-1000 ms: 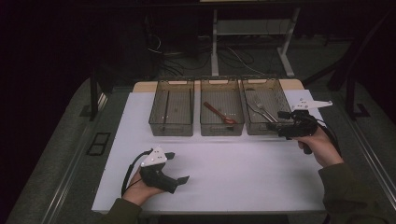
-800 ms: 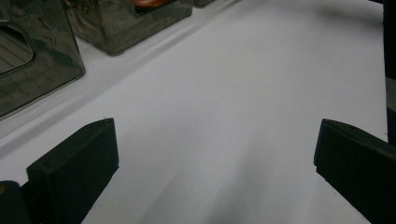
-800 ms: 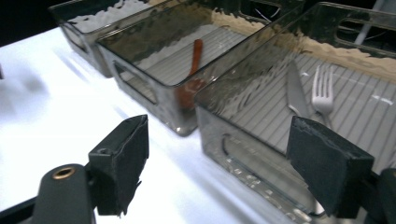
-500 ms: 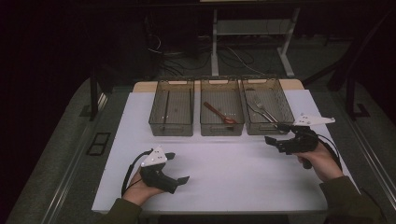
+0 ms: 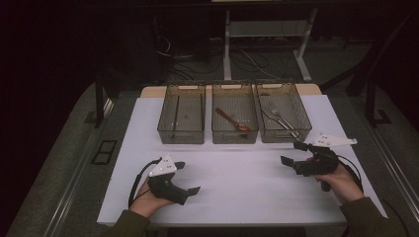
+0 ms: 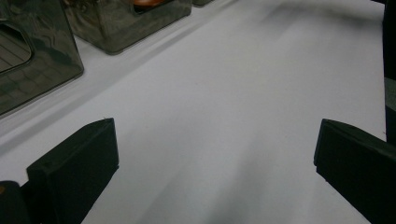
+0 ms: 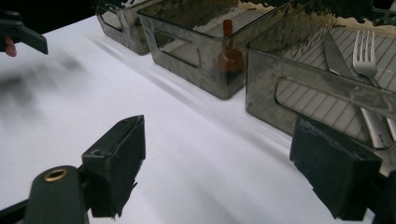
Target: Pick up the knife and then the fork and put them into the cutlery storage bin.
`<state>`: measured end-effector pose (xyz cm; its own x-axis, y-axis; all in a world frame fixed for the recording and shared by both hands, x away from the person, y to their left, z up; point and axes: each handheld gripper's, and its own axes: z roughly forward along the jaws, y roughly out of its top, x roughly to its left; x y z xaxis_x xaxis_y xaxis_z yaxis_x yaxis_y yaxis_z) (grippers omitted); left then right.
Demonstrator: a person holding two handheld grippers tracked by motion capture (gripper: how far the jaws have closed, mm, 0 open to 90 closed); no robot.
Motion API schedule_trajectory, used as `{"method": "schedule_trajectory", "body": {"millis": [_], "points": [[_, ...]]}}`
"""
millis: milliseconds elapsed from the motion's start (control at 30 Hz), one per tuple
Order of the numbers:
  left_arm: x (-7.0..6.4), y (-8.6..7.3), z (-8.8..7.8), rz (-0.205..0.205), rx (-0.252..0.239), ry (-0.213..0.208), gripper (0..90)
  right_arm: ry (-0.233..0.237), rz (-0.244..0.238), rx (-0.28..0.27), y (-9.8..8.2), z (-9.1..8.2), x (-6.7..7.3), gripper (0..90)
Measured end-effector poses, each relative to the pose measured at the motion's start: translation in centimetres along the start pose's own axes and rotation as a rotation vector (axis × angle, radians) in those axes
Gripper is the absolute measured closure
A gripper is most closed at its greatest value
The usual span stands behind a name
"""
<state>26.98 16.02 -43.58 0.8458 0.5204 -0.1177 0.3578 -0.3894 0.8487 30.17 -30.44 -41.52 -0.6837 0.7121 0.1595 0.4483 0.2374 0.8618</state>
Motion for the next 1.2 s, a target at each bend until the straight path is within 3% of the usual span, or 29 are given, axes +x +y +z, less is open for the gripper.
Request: {"method": "schedule_trajectory", "body": {"millis": [467, 767, 1200], "points": [[0.0, 0.0, 0.0, -0.002, 0.004, -0.001, 0.0, 0.001, -0.006, -0.004, -1.8, -0.7, 1.1, 17.5], [0.0, 0.0, 0.1, 0.004, 0.004, -0.003, 0.0, 0.007, -0.051, 0.01, -2.8, -0.9, 1.9, 17.5], [-0.2, 0.0, 0.1, 0.005, 0.003, -0.006, 0.0, 0.013, -0.058, 0.022, -4.0, -1.3, 2.6, 16.7]]}}
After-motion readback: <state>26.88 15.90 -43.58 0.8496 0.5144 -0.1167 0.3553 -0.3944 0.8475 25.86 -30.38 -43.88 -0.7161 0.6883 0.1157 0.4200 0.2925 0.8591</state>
